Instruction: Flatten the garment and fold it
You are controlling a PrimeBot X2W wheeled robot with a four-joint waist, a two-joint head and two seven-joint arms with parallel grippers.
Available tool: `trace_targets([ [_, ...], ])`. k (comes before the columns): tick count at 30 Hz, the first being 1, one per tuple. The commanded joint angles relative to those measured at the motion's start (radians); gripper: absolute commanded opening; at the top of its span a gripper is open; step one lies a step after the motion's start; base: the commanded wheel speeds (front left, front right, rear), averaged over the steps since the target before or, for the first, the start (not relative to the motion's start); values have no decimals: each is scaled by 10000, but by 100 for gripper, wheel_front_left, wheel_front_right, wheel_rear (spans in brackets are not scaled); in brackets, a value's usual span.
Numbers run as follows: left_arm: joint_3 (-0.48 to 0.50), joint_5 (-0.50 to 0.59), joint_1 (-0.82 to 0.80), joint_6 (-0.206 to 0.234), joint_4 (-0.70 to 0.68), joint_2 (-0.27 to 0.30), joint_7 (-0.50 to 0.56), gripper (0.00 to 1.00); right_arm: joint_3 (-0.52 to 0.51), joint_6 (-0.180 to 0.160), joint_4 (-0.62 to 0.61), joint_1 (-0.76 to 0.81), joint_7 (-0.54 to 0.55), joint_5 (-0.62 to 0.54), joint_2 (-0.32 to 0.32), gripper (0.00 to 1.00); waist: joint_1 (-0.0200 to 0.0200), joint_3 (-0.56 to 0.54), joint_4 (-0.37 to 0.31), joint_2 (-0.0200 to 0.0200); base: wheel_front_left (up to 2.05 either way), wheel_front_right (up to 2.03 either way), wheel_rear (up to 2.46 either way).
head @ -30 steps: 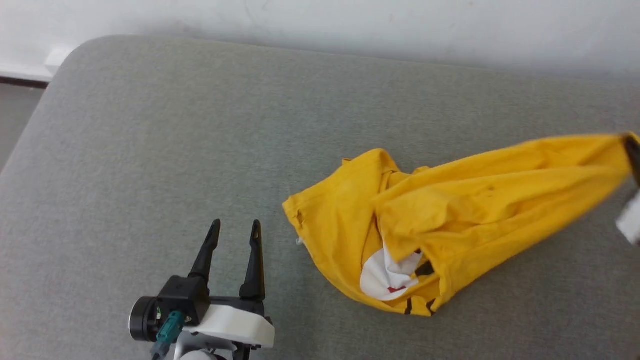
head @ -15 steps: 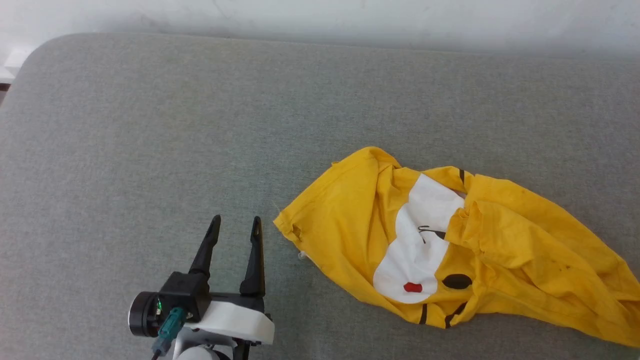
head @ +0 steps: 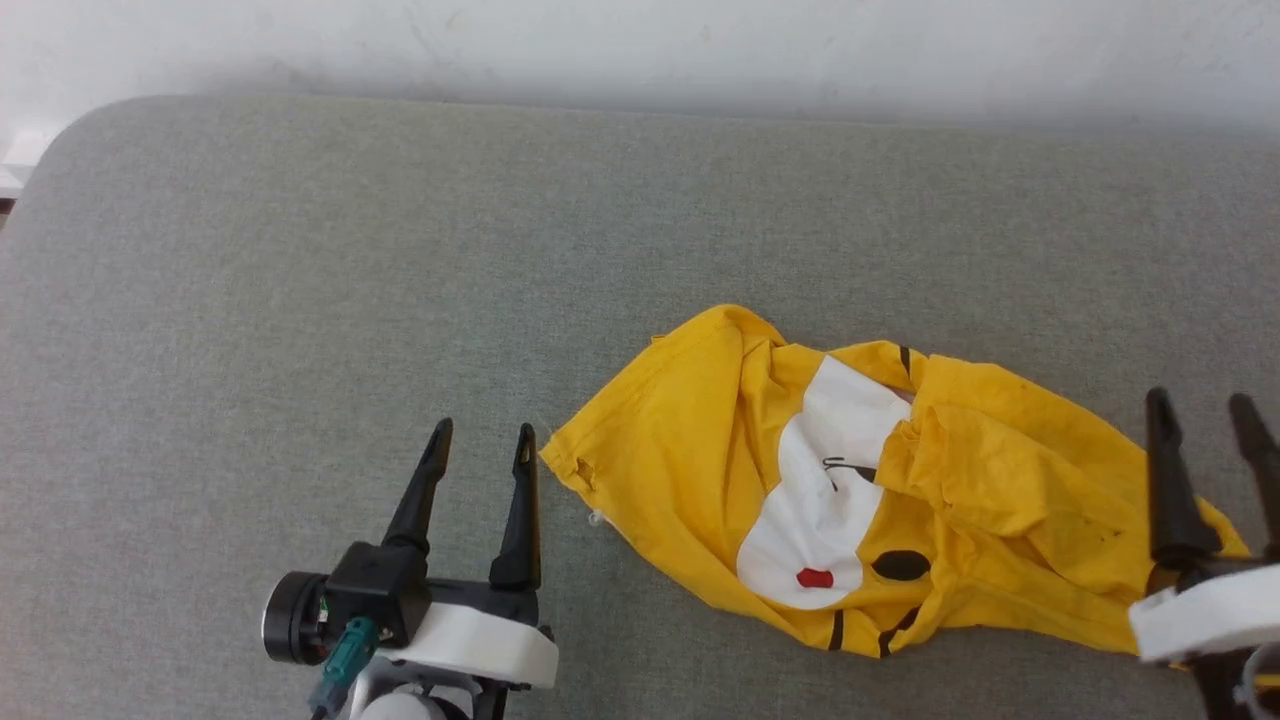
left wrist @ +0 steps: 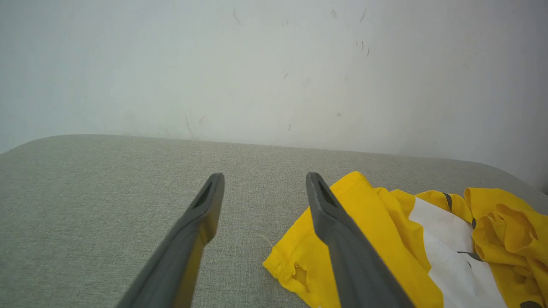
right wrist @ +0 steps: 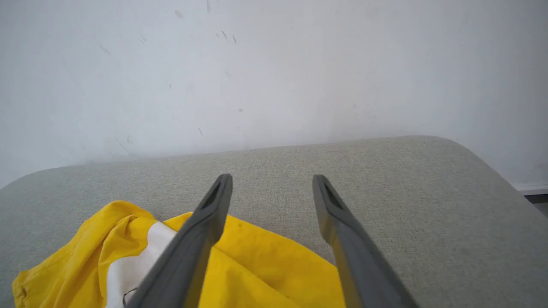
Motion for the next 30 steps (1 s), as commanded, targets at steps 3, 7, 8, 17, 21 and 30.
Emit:
trace_targets([
  [3, -125, 99, 330, -68, -173, -6, -49, 100, 570, -9, 320, 724, -1069, -43, 25, 100, 0, 64, 57, -1, 0, 0, 0],
  [7, -204, 128, 526, -11, -163, -8, -49, 100, 952, -9, 959, 1057, -1745, 174, 25, 100, 0, 117, 5, -1, 0, 0, 0],
  [8, -218, 149, 514, -4, -183, -6, -49, 100, 1028, -9, 1046, 1058, -1851, 188, 25, 100, 0, 134, -35, -1, 0, 0, 0],
  [17, -860, 661, -1094, -674, -740, 443, 1077, 100, 1010, -9, 745, 585, -2123, -128, 25, 100, 0, 335, -267, -1, 0, 0, 0],
  [21, -1367, 898, -2478, -1278, -341, 634, 2660, 100, 984, -9, 311, 332, -1973, -133, 25, 100, 0, 582, -405, -1, 0, 0, 0],
  [30, -2540, 805, -4555, -1927, 2510, 1137, 7017, 100, 1158, -9, -389, 12, -1572, -4, 26, 100, 0, 1148, -864, -1, 0, 0, 0],
])
